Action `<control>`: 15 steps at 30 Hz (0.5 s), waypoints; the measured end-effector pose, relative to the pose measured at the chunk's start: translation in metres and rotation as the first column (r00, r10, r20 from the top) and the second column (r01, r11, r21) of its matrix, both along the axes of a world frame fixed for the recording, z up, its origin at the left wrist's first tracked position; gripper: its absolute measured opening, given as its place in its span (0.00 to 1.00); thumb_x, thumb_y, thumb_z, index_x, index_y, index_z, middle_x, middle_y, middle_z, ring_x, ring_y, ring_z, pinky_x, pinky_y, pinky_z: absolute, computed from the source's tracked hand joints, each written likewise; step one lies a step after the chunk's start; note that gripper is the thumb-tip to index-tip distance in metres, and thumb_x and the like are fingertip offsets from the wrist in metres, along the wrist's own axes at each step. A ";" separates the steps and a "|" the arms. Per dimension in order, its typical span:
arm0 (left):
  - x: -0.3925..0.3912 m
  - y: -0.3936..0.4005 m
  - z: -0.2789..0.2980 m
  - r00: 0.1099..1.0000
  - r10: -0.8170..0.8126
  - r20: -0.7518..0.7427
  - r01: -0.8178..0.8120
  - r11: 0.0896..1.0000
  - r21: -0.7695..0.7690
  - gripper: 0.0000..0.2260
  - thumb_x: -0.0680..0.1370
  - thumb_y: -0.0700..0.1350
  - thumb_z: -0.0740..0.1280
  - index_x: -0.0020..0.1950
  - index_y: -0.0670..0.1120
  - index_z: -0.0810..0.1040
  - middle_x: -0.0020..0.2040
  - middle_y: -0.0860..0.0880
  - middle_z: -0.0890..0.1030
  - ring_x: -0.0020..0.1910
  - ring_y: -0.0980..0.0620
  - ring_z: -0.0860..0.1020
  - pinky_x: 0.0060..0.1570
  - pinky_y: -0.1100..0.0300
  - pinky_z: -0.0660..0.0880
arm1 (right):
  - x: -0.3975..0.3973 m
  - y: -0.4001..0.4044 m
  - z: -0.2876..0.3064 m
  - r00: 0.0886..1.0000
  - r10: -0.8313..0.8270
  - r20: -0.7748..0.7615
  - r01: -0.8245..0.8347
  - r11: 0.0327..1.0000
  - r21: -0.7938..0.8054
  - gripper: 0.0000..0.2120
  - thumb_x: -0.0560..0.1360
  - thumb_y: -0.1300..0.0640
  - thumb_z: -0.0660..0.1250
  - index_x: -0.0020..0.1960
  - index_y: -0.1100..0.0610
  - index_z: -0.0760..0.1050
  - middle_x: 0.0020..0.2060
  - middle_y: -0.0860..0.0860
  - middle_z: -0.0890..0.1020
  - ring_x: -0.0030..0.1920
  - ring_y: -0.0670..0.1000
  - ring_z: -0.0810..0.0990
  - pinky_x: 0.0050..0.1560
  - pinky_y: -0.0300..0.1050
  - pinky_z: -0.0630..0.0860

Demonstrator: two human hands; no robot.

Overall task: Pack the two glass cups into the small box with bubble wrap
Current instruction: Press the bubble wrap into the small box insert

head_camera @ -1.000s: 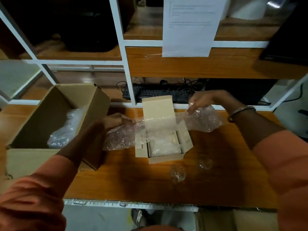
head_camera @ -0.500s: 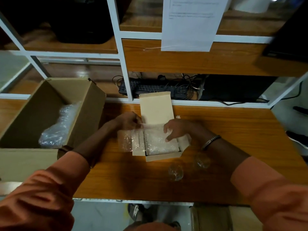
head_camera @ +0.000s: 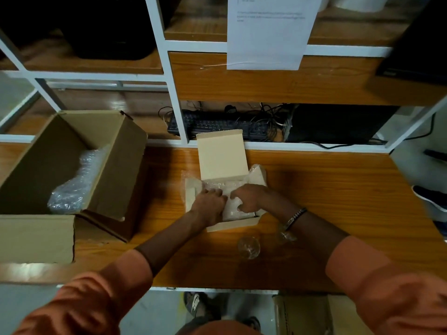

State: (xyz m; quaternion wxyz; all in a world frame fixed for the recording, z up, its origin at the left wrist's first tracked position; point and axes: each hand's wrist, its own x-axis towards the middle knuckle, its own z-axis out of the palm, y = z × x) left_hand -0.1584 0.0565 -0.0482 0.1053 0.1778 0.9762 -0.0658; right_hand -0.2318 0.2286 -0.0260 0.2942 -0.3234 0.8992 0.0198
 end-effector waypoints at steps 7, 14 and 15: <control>-0.012 0.005 -0.020 0.985 0.013 0.173 0.003 0.996 -0.091 0.33 0.81 0.47 0.69 0.82 0.40 0.60 0.82 0.39 0.60 0.81 0.39 0.60 0.78 0.38 0.61 | 0.018 -0.003 -0.025 0.995 -0.059 -0.082 0.056 0.997 -0.046 0.27 0.79 0.49 0.71 0.75 0.55 0.71 0.68 0.57 0.75 0.67 0.60 0.77 0.62 0.51 0.75; -0.016 0.018 -0.011 0.982 0.032 0.186 -0.005 0.989 -0.145 0.29 0.82 0.49 0.68 0.80 0.41 0.65 0.77 0.40 0.69 0.73 0.41 0.73 0.70 0.43 0.72 | 0.024 -0.011 -0.027 0.984 -0.144 -0.102 0.135 0.987 -0.085 0.20 0.76 0.53 0.74 0.64 0.59 0.77 0.61 0.60 0.79 0.59 0.61 0.81 0.56 0.52 0.79; -0.015 0.017 -0.009 0.989 0.027 0.143 -0.001 0.984 -0.176 0.26 0.82 0.50 0.68 0.77 0.42 0.69 0.74 0.41 0.73 0.70 0.41 0.76 0.69 0.44 0.73 | 0.022 -0.011 -0.024 0.984 -0.138 -0.112 0.127 0.987 -0.099 0.19 0.75 0.54 0.74 0.63 0.60 0.78 0.60 0.60 0.80 0.58 0.61 0.81 0.54 0.51 0.79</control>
